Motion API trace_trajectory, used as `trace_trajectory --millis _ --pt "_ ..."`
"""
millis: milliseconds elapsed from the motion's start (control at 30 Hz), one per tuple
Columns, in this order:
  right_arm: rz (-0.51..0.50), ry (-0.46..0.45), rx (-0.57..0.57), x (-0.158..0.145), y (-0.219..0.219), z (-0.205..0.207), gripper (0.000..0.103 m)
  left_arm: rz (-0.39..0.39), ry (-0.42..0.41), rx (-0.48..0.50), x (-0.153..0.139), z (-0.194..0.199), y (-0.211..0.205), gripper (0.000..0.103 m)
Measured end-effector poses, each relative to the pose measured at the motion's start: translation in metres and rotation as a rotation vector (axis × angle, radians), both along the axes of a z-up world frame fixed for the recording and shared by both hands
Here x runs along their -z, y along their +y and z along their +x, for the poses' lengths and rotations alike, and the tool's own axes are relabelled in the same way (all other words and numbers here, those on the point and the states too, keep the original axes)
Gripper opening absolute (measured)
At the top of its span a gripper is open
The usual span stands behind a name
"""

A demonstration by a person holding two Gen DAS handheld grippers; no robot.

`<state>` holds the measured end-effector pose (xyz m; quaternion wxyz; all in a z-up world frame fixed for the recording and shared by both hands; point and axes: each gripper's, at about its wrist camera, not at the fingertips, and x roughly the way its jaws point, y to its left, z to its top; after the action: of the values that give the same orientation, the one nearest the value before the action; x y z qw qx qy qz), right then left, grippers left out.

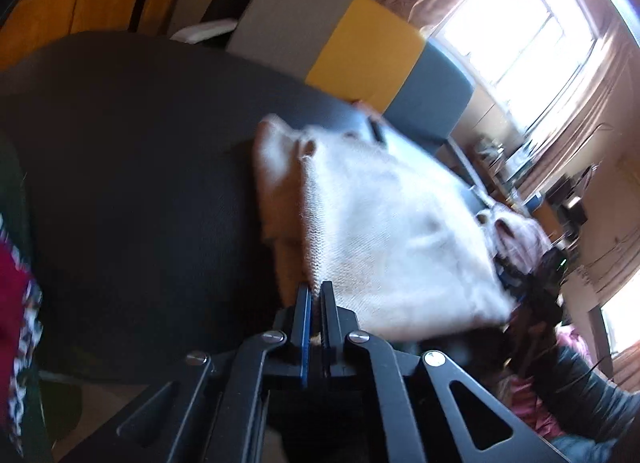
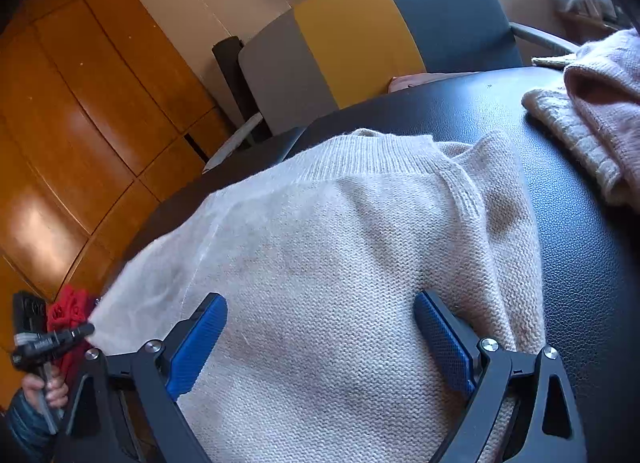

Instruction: Fold clothes

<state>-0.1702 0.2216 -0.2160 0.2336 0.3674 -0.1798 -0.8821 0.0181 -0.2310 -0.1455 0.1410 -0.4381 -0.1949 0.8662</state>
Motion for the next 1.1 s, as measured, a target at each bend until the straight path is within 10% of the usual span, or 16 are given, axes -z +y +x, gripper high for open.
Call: trace_trajectory --millis 233,467,767,1100 --pt "0.014 0.007 -0.008 0.001 -0.001 -0.005 0.096 0.015 -0.087 -0.056 0.024 0.001 -0.014 0.004" --pt "0.138 0.023 -0.023 0.000 -0.018 -0.004 0.097 0.051 0.083 -0.129 -0.035 -0.032 -0.018 0.013" --pt "0.175 0.023 -0.028 0.001 -0.020 0.001 0.097 -0.201 0.025 -0.053 -0.010 -0.127 0.062 0.017" --pt "0.418 0.042 -0.137 0.004 -0.048 0.036 0.097 -0.267 0.050 -0.065 0.026 -0.104 0.087 0.026"
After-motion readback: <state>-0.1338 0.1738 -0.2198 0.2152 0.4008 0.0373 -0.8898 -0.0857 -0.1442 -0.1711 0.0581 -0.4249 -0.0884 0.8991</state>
